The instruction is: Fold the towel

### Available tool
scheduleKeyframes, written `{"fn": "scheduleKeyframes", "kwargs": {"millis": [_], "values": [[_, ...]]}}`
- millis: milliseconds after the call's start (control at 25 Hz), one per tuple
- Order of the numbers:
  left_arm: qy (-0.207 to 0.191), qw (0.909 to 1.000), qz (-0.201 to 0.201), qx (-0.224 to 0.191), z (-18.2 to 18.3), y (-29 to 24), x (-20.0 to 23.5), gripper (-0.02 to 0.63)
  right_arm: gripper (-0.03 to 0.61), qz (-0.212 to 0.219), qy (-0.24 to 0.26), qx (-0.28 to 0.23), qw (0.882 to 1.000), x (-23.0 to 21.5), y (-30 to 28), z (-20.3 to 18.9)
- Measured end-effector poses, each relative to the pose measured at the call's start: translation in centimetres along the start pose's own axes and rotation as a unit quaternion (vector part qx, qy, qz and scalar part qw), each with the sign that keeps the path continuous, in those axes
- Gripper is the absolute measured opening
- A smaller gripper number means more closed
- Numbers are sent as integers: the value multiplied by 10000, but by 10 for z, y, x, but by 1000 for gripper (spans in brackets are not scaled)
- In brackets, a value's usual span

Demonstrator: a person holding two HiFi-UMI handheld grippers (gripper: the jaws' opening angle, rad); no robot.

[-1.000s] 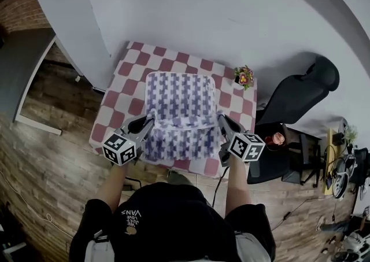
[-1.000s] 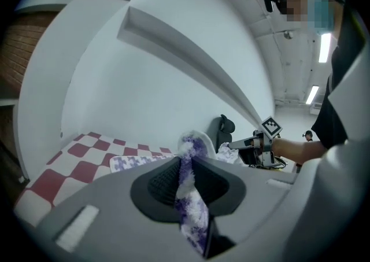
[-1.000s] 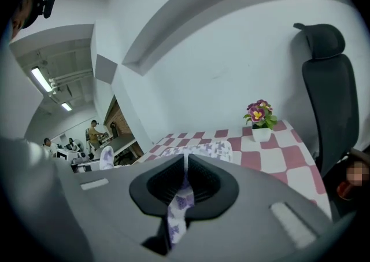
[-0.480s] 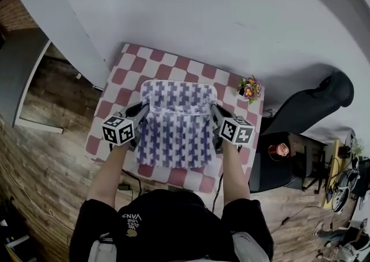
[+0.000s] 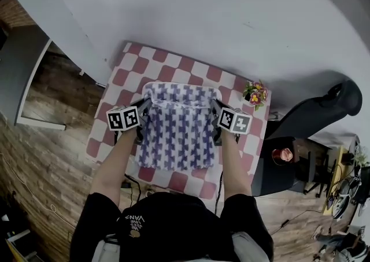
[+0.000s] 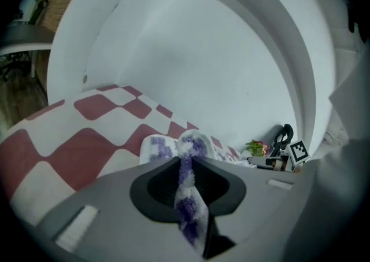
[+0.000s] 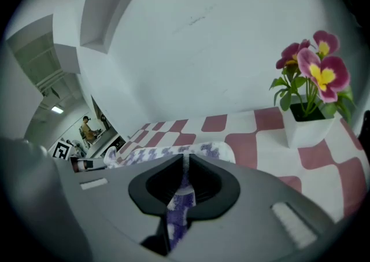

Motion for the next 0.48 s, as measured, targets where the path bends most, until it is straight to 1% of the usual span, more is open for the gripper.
{"fn": "scheduleKeyframes", "kwargs": {"millis": [80,120,160,200,240,280,320,360,400,480], "values": [[272,9995,-19,133,-2,-7,5,58,49,-173,-216,-94,9996,-10,-6,4],[492,9987,-15,125,-1,-9,10,78,54,-295,-344,-211,9987,-16,-7,8],[782,9969,-5,51,1,-10,16,99,54,-397,-483,-373,9973,-23,-7,13],[1099,9939,-8,-71,6,-9,23,123,74,-451,-623,-556,9955,-29,-5,18],[1376,9903,-42,-203,11,-8,28,149,112,-461,-741,-720,9936,-33,-2,24],[1566,9872,-104,-298,15,-7,33,174,117,-443,-811,-839,9922,-36,2,28],[1661,9854,-171,-326,18,-6,35,187,118,-410,-812,-901,9918,-38,5,31],[1672,9852,-216,-304,21,-6,37,200,122,-368,-744,-906,9924,-37,7,32],[1617,9862,-224,-277,23,-5,38,214,132,-329,-623,-866,9937,-35,8,32],[1440,9890,-155,-316,29,0,40,221,165,-304,-331,-746,9962,-31,11,29]]}}
Point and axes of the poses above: the fingertips, and each gripper's own axes: y backward along the fingers, x to its left, z out of its top, the point moved 1 cm from there along y, backward along the fingers
